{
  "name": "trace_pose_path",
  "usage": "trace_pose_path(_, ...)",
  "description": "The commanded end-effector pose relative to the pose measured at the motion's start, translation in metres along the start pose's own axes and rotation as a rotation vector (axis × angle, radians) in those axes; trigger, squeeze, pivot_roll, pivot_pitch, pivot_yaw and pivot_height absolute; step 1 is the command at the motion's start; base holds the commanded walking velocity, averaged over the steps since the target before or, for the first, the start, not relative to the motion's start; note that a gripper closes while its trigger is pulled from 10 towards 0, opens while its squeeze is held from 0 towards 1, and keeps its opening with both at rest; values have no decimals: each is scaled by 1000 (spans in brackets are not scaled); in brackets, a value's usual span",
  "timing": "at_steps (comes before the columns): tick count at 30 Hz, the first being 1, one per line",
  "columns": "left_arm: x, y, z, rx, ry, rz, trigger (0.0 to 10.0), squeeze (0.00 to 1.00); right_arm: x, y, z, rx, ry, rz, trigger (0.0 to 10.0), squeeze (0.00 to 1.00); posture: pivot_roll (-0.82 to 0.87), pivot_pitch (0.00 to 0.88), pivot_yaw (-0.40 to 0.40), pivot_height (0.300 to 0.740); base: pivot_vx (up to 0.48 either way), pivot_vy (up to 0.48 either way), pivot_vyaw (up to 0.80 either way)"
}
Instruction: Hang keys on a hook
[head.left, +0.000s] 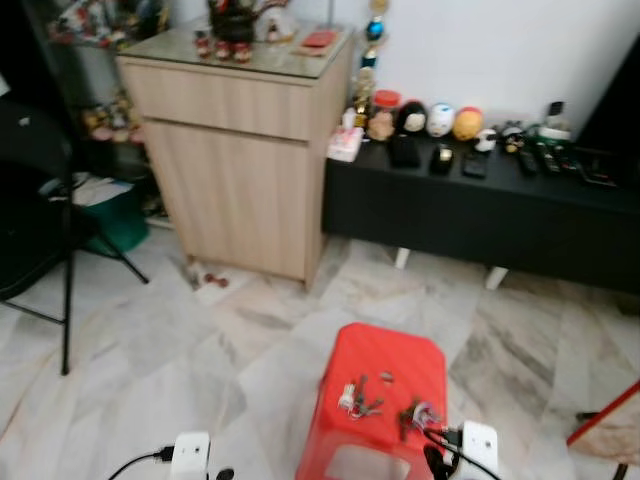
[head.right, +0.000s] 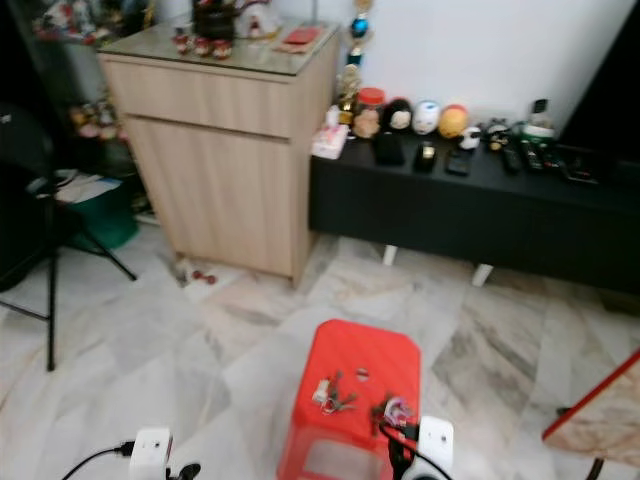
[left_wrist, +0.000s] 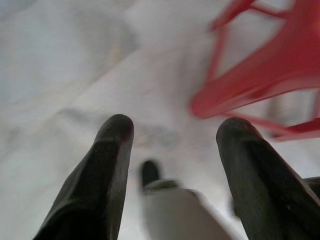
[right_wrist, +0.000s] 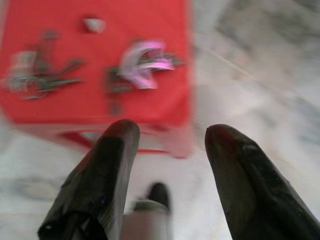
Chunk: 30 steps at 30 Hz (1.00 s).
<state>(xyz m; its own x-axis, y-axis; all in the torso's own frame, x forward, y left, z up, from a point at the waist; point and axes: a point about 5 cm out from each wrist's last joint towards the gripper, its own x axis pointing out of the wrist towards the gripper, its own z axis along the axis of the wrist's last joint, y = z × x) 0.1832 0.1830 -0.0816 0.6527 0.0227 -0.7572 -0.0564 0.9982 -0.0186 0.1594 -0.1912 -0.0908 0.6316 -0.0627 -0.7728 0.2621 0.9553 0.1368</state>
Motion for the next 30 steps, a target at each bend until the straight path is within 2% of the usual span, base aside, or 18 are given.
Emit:
trace_pose_path(1, -2, 9, -6, -7, 22, 17, 10000, 0, 3, 6, 9, 2, -25, 14, 10000, 0, 55, 0, -81, 740, 0, 0, 0)
trace_pose_path(9, -2, 7, -6, -42, 24, 6, 10000, 0, 3, 6, 9, 3, -25, 11, 10000, 0, 54, 0, -81, 740, 0, 0, 0)
trace_pose_path(14, -2, 7, -6, -41, 28, 6, 10000, 0, 3, 6, 8, 14, -18, 6, 10000, 0, 54, 0, -81, 740, 0, 308, 0)
trace_pose_path(19, -2, 7, -6, -44, 26, 2, 10000, 0, 3, 6, 8, 31, -27, 3, 10000, 0, 54, 0, -81, 740, 0, 331, -716)
trace_pose_path(30, -2, 8, -6, -49, 27, 1, 10000, 0, 3, 7, 9, 47, -34, 7, 10000, 0, 56, 0, -79, 740, 0, 317, 0)
